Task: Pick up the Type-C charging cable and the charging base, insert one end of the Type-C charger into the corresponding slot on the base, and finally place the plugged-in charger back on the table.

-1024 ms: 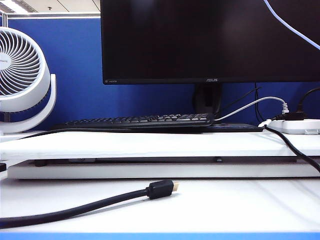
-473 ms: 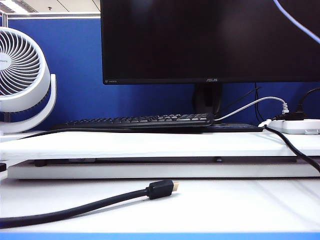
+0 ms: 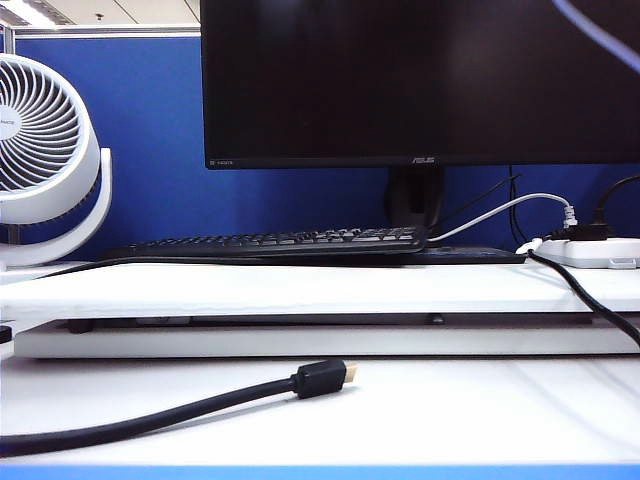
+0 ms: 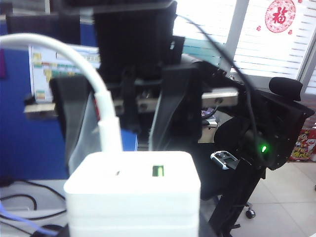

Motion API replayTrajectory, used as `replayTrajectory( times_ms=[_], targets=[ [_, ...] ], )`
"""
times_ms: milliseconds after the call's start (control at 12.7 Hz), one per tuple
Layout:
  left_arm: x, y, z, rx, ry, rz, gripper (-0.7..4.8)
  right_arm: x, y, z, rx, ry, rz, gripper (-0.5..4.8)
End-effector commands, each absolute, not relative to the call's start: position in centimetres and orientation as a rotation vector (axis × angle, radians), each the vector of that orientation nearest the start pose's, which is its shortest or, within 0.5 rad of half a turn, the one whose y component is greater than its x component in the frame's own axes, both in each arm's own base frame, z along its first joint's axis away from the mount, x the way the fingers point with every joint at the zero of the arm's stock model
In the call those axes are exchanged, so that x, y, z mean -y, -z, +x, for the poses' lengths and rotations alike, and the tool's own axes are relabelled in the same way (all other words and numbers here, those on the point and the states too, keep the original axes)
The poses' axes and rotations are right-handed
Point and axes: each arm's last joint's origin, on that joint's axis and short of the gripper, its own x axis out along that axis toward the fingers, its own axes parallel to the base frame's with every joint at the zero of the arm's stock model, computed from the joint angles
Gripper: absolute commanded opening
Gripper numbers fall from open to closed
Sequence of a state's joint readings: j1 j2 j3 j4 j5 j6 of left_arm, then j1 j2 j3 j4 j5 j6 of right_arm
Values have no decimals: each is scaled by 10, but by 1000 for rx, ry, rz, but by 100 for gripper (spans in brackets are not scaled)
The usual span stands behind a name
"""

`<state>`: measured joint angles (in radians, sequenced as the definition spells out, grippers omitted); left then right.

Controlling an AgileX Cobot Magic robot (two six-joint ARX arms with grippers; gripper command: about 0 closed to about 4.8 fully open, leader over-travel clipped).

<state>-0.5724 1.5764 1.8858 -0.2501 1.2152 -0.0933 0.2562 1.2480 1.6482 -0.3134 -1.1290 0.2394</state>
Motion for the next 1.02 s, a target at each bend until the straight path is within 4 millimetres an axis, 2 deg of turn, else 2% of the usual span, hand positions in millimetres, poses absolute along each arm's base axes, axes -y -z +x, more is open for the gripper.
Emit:
replayTrajectory(
  times_ms=[79,158,315,394,473,552,709,788,867,945,1024],
  targets=[
    [192,-494,253,-105,1567,-28,-6,-71,-518,197,-44,-1347,145,222],
    [191,-478,258,-234,1377,23,-6,-70,-519,194,-39,-1348,142,222],
    [193,-455,266,-430,1248,41,-6,-70,-520,192,-32,-1350,139,222],
    [202,-422,280,-658,1185,46,-6,-69,-521,190,-26,-1349,136,222],
    [207,-404,290,-745,1146,57,-6,-69,-521,190,-26,-1342,138,222],
    [219,-374,305,-881,1130,59,-6,-69,-521,189,-24,-1343,137,222],
    [246,-320,325,-1048,1054,124,-6,-69,-521,189,-26,-1342,138,222],
    [264,-280,338,-1138,1002,175,-6,-69,-521,189,-26,-1342,138,222],
    [276,-253,348,-1163,972,207,-5,-69,-521,189,-26,-1340,139,222],
    [279,-246,350,-1163,970,209,-3,-69,-521,189,-26,-1340,139,222],
    [285,-241,351,-1140,943,236,119,-69,-521,189,-26,-1338,139,222]
  ],
)
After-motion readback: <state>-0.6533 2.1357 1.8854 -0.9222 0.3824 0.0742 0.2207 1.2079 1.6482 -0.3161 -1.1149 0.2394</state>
